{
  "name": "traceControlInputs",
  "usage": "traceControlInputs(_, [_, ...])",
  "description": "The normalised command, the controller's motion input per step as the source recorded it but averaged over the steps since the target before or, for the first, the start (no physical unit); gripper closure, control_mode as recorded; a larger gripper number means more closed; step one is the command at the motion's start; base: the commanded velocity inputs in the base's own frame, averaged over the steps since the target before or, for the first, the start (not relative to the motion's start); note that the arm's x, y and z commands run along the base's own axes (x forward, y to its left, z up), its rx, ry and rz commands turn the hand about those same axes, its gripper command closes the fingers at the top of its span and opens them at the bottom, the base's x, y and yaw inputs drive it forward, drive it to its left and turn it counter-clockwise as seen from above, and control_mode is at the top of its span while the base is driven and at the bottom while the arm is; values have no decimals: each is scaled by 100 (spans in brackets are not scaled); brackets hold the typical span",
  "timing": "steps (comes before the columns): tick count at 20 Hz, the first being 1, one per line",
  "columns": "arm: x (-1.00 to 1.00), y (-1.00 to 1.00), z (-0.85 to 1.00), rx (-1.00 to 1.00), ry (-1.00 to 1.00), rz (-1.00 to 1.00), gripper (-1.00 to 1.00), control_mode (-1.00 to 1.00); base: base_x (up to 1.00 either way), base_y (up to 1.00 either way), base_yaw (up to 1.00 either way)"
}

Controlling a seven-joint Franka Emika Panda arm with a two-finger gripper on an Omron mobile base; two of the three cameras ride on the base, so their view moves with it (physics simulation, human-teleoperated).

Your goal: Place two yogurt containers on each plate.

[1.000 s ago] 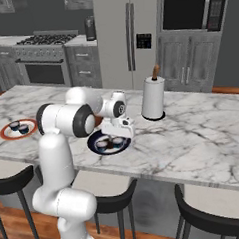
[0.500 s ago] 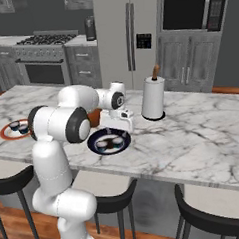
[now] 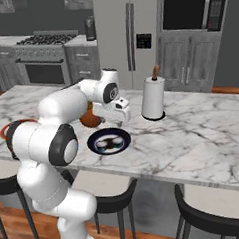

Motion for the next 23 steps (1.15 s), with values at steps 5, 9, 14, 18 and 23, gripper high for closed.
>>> traceControlInputs(5, [-46,22,77,-8,-22,0,-100,-100,0,0,0])
traceControlInputs(9, [-49,25,69,-16,-17,0,-100,-100,0,0,0])
traceControlInputs(14, [-52,22,58,-17,-12,0,-100,-100,0,0,0])
traceControlInputs(18, [-51,19,60,-10,-10,0,-100,-100,0,0,0])
traceControlInputs(23, [-47,17,47,-7,-7,0,-100,-100,0,0,0])
